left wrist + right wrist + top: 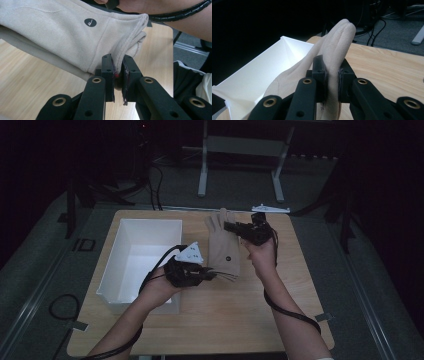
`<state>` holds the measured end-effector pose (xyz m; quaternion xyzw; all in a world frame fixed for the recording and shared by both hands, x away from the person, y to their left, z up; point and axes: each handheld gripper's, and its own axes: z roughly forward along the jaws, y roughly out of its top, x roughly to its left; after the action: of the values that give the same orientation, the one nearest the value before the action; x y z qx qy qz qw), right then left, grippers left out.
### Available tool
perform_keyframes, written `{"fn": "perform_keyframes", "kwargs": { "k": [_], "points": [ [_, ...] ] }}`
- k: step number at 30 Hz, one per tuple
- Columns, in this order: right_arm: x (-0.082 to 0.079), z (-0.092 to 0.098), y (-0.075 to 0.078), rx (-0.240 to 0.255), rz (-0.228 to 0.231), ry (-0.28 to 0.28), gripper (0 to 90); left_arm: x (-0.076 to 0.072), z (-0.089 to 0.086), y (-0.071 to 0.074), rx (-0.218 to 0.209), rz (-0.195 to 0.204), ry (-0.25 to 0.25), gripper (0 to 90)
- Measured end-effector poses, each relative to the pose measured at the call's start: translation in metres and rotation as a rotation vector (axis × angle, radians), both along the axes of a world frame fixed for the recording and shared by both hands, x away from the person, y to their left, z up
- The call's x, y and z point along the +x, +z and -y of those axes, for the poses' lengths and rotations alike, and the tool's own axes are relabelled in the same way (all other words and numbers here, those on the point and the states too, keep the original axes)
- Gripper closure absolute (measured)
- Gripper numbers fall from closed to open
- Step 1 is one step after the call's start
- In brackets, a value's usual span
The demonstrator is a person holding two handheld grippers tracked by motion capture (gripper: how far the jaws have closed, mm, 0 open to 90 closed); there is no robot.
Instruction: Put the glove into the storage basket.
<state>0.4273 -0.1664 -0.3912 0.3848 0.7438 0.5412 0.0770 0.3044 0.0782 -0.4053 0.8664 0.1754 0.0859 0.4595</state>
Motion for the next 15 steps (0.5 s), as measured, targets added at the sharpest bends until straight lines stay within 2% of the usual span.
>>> {"fn": "perform_keyframes", "kwargs": {
  "k": [15],
  "points": [
    [0.003, -0.051, 0.013, -0.019, 0.026, 0.062, 80.0, -0.008, -0.039, 0.002, 0.024, 0.010, 0.057, 82.5]
  ]
}}
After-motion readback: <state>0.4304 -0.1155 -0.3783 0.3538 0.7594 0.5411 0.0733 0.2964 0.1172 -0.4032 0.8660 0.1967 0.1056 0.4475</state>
